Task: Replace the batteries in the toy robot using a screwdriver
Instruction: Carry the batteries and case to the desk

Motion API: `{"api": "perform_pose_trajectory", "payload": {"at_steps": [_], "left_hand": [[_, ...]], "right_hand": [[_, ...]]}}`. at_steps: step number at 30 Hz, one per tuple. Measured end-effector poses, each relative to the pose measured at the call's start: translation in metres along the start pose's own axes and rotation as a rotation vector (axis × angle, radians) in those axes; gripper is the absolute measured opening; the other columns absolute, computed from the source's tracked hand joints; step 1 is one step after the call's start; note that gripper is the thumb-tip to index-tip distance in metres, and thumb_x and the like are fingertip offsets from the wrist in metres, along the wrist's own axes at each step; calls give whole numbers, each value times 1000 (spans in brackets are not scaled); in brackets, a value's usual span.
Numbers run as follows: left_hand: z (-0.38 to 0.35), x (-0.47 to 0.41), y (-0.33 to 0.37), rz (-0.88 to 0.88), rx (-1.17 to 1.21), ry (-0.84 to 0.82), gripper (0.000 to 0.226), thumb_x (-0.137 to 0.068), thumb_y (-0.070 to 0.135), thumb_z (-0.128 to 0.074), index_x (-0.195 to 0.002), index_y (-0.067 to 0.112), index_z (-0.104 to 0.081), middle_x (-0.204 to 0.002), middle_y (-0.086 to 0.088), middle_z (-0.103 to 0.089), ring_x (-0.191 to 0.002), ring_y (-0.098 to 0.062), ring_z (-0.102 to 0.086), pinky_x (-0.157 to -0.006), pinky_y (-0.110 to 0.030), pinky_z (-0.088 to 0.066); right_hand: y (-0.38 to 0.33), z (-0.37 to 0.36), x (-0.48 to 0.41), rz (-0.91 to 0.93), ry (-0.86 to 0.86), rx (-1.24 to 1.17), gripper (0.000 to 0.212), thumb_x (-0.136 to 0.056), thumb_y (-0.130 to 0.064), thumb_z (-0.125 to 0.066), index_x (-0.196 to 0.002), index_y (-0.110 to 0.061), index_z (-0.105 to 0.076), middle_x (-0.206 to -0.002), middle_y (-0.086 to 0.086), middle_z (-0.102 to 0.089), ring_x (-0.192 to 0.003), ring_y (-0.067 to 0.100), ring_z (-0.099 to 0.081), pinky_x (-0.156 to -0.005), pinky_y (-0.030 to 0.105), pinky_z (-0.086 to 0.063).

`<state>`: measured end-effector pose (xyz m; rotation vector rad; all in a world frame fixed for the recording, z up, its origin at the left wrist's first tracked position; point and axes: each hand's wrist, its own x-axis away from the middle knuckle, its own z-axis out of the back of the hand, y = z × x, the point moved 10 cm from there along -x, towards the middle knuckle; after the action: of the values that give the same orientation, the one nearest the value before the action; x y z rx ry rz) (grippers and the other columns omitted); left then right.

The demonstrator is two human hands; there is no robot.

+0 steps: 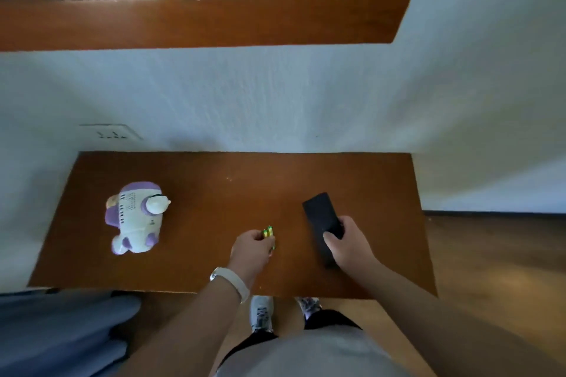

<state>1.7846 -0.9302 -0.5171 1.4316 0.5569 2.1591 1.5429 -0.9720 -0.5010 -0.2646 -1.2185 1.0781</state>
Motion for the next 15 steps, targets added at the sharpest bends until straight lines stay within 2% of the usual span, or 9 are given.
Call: {"api": "perform_pose_trajectory", "payload": {"at_steps": [2,4,6,7,10,12,15], "left_hand": [[-10,-10,6,-42,-94,-54,11,-96,27,-65,-99,18,-72,-86,-4,-74,-76,-20,-67,-71,-35,-56],[-17,-21,15,-107,-235,-81,23,-96,31,-65,-111,14,-69,-85,2,-70,-72,-13,-63,-64,-29,-50],[-23,-28,22,-162,-352,-106,37,-95,33,-65,-126,13,-64,-93,2,-68,-76,-15,-64,-60,-27,-47],[-27,-31,23,-180,-392,-123,38,-95,34,-65,-127,13,-64,-94,1,-68,-76,-17,-65,-58,-26,-45],[-32,-38,30,-283,-551,-126,28,-94,37,-63,-102,10,-68,-74,8,-59,-62,-11,-54,-48,-26,-34],[-34,-39,35,-350,-624,-122,24,-94,38,-63,-82,17,-63,-69,6,-57,-59,-11,-50,-48,-28,-30],[-34,-39,47,-451,-695,-103,27,-95,38,-64,-78,18,-58,-71,5,-58,-62,-11,-52,-49,-29,-32]], "right_hand": [[9,-3,3,-43,41,-12,14,-100,-32,-53,-108,-24,-45,-96,5,-63,-80,31,-65,-65,45,-55],[18,-5,3,-91,79,-31,17,-99,-35,-53,-110,-26,-44,-96,-1,-62,-80,25,-66,-71,49,-59],[25,-9,3,-124,115,-40,18,-99,-36,-54,-110,-28,-42,-96,-5,-61,-79,20,-65,-72,50,-60],[29,-10,2,-134,137,-47,19,-98,-37,-54,-110,-29,-42,-96,-6,-61,-78,18,-65,-71,49,-60],[35,-16,-1,-162,180,-55,21,-97,-39,-55,-110,-32,-40,-95,-7,-61,-77,15,-65,-68,45,-61],[36,-18,-3,-166,220,-29,21,-96,-41,-55,-107,-34,-39,-94,-8,-60,-76,13,-64,-62,39,-61],[32,-14,-6,-159,306,69,23,-92,-44,-56,-108,-31,-46,-99,-8,-53,-79,10,-57,-65,36,-59]]}}
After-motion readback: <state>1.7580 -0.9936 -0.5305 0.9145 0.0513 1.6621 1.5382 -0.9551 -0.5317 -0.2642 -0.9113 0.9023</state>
